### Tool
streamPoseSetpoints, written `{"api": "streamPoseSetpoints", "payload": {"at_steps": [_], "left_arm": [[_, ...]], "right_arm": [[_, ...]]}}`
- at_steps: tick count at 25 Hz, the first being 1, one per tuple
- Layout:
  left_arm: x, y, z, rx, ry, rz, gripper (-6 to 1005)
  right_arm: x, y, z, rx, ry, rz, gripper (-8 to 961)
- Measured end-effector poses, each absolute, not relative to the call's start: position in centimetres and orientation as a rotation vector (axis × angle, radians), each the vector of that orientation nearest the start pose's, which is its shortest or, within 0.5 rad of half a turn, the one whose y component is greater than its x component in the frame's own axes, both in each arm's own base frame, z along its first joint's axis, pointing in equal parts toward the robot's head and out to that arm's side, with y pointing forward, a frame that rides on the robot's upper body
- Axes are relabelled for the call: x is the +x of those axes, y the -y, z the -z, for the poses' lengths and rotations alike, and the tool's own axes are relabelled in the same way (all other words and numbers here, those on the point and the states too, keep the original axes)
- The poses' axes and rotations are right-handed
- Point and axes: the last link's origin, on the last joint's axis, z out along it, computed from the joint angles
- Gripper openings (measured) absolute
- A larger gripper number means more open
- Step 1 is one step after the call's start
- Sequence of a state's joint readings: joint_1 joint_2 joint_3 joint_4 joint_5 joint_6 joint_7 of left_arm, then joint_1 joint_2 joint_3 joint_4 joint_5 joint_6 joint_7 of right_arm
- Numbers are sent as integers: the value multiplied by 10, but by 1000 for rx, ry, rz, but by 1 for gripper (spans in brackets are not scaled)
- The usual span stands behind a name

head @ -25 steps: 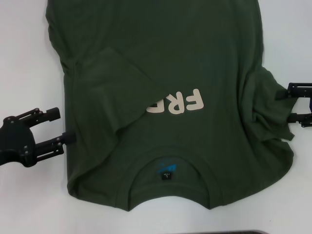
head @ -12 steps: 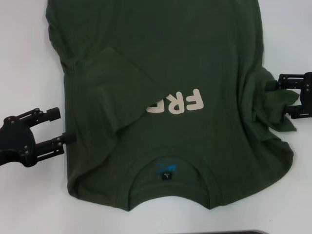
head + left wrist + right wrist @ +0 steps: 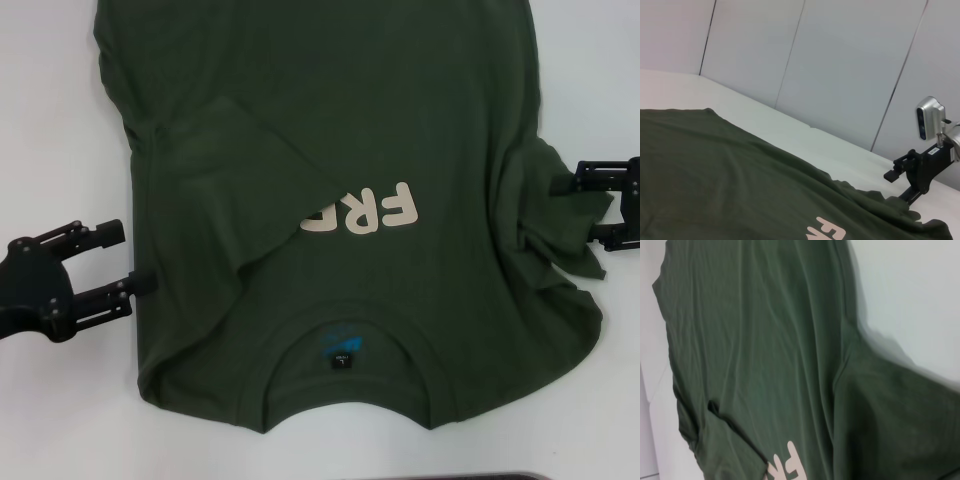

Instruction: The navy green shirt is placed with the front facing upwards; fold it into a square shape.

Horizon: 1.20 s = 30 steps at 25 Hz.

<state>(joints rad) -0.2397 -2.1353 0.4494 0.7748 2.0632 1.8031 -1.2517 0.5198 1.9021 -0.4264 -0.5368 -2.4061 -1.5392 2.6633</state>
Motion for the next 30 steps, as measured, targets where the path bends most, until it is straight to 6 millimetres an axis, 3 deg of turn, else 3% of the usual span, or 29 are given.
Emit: {"api": "streamPoseSetpoints", "payload": {"at_steps": [13,19,21,30], "left_arm": [[-325,-227,-24,-2561,737,819,769],[-324,-227,-25,-2563,734,829,769],[-323,-227,-26,-2561,731,836,769],[-321,-228,-27,-2562,727,849,769]], "right_arm": [[347,-317,-54,-1774,-2364,-493,822],[347,-315,-55,-1788,-2361,-465,621],[348,-315,-55,-1788,-2361,-460,373],[351,-313,-58,-1788,-2350,-455,73]]}}
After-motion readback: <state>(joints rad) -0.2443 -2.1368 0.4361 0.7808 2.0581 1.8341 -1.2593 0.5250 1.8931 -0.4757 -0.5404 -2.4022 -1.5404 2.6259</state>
